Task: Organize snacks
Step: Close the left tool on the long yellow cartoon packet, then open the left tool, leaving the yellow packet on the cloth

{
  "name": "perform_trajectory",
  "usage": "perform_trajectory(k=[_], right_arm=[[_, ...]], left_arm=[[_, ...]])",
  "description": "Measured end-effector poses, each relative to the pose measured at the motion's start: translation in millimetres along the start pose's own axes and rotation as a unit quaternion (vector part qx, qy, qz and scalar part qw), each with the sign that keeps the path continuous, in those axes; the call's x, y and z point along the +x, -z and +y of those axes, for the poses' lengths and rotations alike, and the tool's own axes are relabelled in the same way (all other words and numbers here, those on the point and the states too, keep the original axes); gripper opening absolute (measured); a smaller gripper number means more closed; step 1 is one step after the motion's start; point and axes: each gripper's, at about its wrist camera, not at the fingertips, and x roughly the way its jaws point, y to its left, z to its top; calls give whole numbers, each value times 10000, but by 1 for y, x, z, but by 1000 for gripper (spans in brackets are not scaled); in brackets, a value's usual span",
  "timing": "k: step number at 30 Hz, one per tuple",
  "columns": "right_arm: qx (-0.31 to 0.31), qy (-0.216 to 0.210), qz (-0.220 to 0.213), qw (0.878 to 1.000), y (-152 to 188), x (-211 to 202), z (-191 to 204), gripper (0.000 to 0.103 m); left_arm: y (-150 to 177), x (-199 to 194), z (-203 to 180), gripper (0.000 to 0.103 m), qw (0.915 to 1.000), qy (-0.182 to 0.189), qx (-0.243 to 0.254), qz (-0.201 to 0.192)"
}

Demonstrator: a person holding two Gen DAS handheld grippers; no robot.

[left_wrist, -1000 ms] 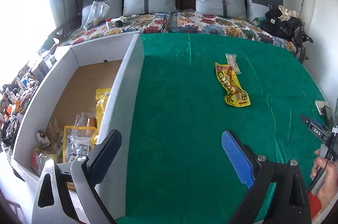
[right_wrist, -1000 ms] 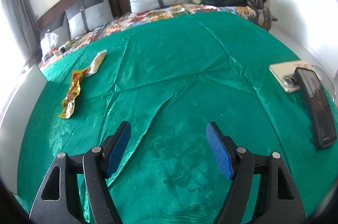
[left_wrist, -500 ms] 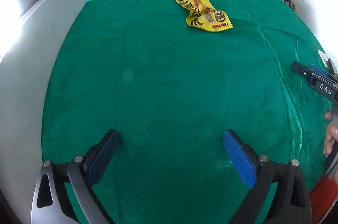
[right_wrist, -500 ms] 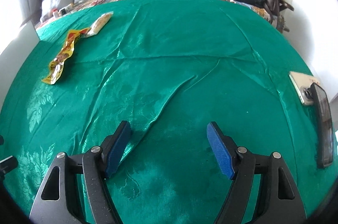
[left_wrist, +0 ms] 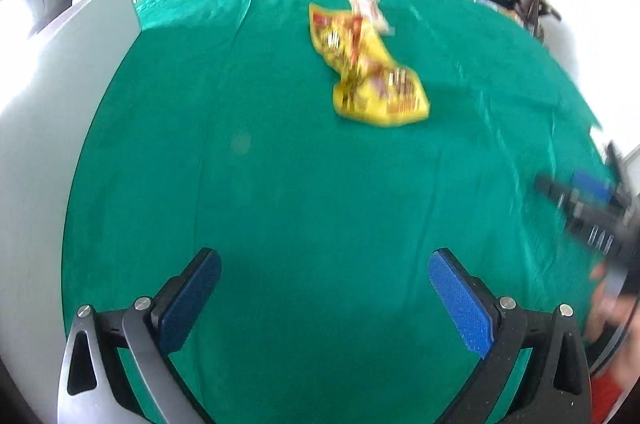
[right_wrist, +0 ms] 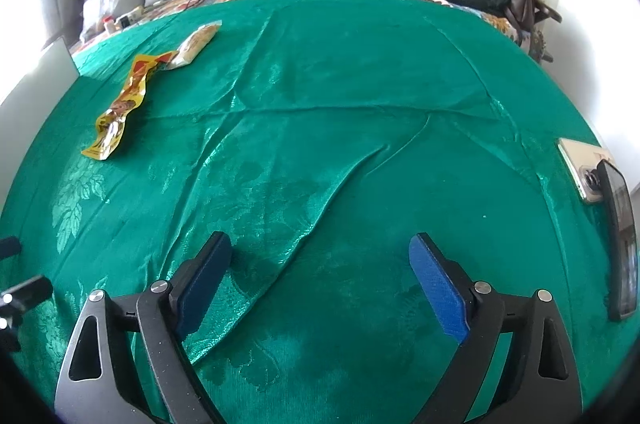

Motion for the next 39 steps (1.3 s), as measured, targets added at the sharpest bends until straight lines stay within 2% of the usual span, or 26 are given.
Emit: perform_trajectory(k=[4, 6, 12, 15, 16, 18, 19, 20, 21, 22, 26, 33, 34, 35, 36, 37, 38, 39], right_arm=[[0, -1, -1, 10000, 0, 0, 0, 93], [1, 0, -2, 10000, 0, 0, 0, 93], [1, 0, -2, 10000, 0, 0, 0, 94], [0, -2, -2, 10000, 0, 0, 0, 94], [0, -1, -1, 10000, 0, 0, 0, 94], [1, -1, 0, 10000, 0, 0, 1, 94], [1, 0, -1, 10000, -1, 0, 1, 94], [1, -1, 0, 10000, -1, 0, 1, 94], [0, -2, 2, 10000, -2, 0, 0, 94], [1, -2, 1, 10000, -1, 0, 0, 94], [2, -2, 1, 10000, -1, 0, 1, 94], [1, -1, -1, 10000, -1, 0, 1, 94], [1, -1, -1, 10000, -1, 0, 1, 94], [1, -1, -1, 10000, -1, 0, 1, 94], [1, -3, -2, 10000, -1, 0, 1, 94], [1, -3, -2, 10000, -1, 1, 1, 94], [1, -3, -2, 10000, -1, 1, 1, 94], [0, -3, -2, 10000, -1, 1, 1, 94]], left_arm=[[-58, 2, -3, 103, 9977, 541, -323, -242], [-85, 13, -9, 103, 9972, 662, -296, -200], [-125, 63, -26, 103, 9997, 166, -65, 163], [-127, 91, -32, 103, 9979, -482, 77, 431], [-127, 90, -33, 103, 9978, -606, 191, 207], [-125, 93, -29, 102, 9984, -518, 105, 180], [-122, 90, -25, 94, 9983, -571, 54, 84], [-120, 86, -21, 75, 9982, -600, 12, -46], [-117, 81, -16, 60, 9980, -612, -19, -162], [-114, 77, -10, 55, 9977, -651, -40, -197], [-97, 64, 18, 53, 9957, -885, -230, -145], [-62, 40, 63, 55, 9916, -1133, -601, -156], [-59, 39, 68, 59, 9911, -1119, -694, -193], [-58, 40, 73, 71, 9907, -1109, -767, -191], [-56, 40, 78, 78, 9898, -1155, -817, -188], [-55, 42, 82, 89, 9887, -1233, -827, -218], [-53, 42, 85, 97, 9884, -1255, -810, -265], [-51, 43, 89, 100, 9884, -1253, -794, -312]])
